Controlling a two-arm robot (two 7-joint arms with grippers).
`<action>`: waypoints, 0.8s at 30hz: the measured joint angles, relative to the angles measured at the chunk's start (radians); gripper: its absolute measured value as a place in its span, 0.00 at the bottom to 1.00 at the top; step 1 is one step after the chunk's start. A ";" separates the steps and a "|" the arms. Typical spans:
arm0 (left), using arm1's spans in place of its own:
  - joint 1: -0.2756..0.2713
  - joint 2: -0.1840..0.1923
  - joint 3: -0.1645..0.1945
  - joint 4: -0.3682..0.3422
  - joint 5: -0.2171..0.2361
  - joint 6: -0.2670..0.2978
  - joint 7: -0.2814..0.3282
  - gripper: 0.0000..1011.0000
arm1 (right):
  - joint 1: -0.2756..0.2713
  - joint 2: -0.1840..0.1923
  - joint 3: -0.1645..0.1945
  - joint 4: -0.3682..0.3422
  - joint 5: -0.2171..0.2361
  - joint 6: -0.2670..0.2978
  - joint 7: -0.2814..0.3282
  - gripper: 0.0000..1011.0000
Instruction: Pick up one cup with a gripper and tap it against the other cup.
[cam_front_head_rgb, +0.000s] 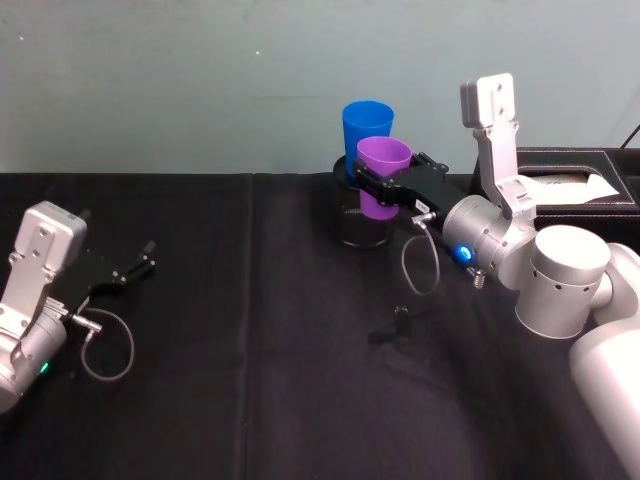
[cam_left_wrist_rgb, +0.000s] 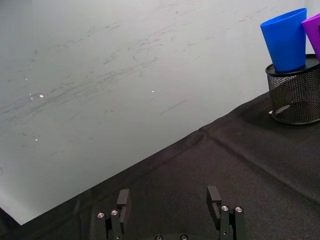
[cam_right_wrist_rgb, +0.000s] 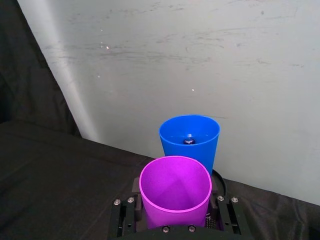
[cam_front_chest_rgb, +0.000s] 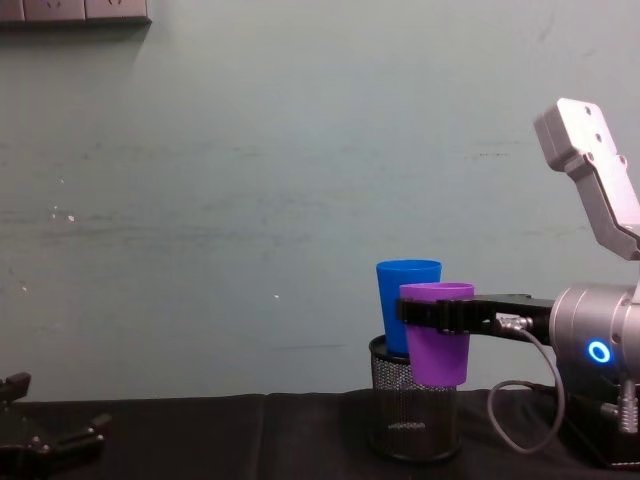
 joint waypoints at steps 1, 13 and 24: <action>0.000 0.000 0.000 0.000 0.000 0.000 0.000 0.99 | 0.000 0.000 0.000 0.000 0.000 0.000 0.000 0.72; 0.000 0.000 0.000 0.000 0.000 0.000 0.000 0.99 | 0.000 0.000 0.000 0.000 0.000 0.000 0.000 0.72; 0.000 0.000 0.000 0.000 0.000 0.000 0.000 0.99 | 0.000 0.000 0.000 0.000 0.000 0.000 0.000 0.72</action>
